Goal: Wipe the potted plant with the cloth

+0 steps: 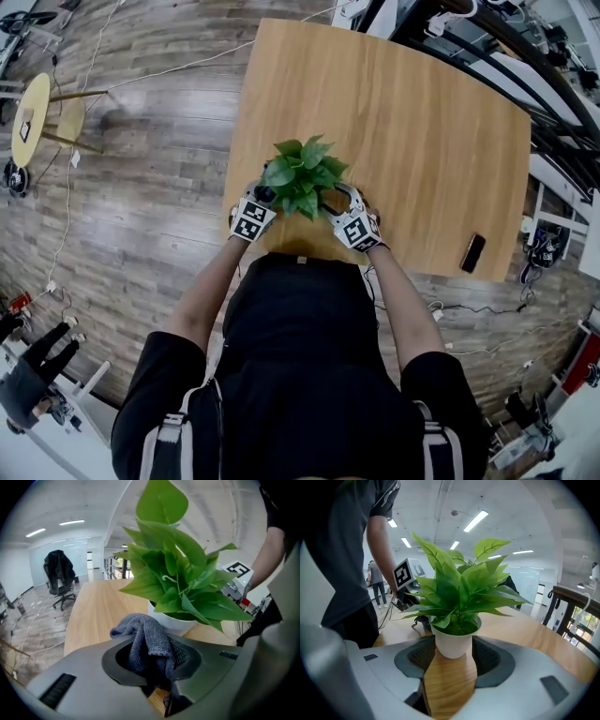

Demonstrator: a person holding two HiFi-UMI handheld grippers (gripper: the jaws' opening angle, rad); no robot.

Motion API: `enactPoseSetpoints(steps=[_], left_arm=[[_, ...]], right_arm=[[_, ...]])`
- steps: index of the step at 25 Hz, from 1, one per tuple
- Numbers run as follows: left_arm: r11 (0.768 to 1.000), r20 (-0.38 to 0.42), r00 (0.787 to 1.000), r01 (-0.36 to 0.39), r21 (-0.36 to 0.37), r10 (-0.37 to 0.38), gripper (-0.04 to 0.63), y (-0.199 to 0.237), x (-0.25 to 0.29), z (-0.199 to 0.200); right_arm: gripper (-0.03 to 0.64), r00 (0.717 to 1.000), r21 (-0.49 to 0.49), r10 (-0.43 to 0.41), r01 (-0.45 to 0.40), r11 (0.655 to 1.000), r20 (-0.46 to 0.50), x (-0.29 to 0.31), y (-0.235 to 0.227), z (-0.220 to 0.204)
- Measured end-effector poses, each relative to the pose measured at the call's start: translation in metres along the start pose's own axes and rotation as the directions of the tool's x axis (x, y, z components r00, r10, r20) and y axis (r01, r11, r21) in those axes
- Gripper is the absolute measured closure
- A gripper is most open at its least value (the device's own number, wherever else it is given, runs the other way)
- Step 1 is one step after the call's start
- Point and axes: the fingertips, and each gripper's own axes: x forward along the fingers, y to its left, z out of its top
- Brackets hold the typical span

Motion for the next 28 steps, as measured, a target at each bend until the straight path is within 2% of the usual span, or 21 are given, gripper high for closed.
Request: enactPoseSetpoints(steps=[3,5,10,14,21,24,26,28], left_arm=[[0.989,-0.065,0.997,0.039,0.141,-0.03,0.483,-0.012,0.004,-0.002],[0.987,-0.079,0.996,0.049,0.151,-0.037,0.483,-0.016,0.0,-0.006],[0.992,-0.084,0.995,0.07,0.108,-0.061,0.483,-0.033,-0.006,-0.013],[0.991,-0.079,0.994,0.089,0.103,-0.081,0.483,-0.046,-0.005,-0.015],[0.997,-0.052,0.998,0.05,0.058,-0.047,0.483,-0.03,-0.004,-0.013],[0.999,-0.027,0.998,0.048,-0.017,-0.048,0.483,-0.022,-0.005,-0.012],[0.996,-0.007,0.999,0.043,-0.079,-0.043,0.483,-0.018,-0.004,-0.01],[0.995,0.002,0.999,0.033,-0.095,-0.033,0.483,-0.013,-0.001,-0.007]], right_arm=[[0.388,1.0,-0.009,0.022,-0.022,1.0,0.008,0.004,0.0,0.004],[0.388,0.999,0.002,0.032,-0.032,0.999,0.013,0.005,0.003,0.004],[0.388,0.999,0.03,0.029,-0.03,0.999,0.012,0.005,0.005,0.005],[0.388,1.0,0.041,0.008,-0.009,0.999,0.013,0.005,0.001,0.007],[0.388,1.0,0.033,0.022,-0.022,0.999,0.0,0.001,0.016,0.009],[0.388,0.999,0.112,0.029,-0.03,0.993,0.015,-0.003,0.032,0.007],[0.388,1.0,0.216,-0.004,0.0,0.976,0.019,-0.006,0.031,-0.001],[0.388,0.999,0.25,-0.043,0.041,0.967,0.0,-0.007,0.021,-0.009]])
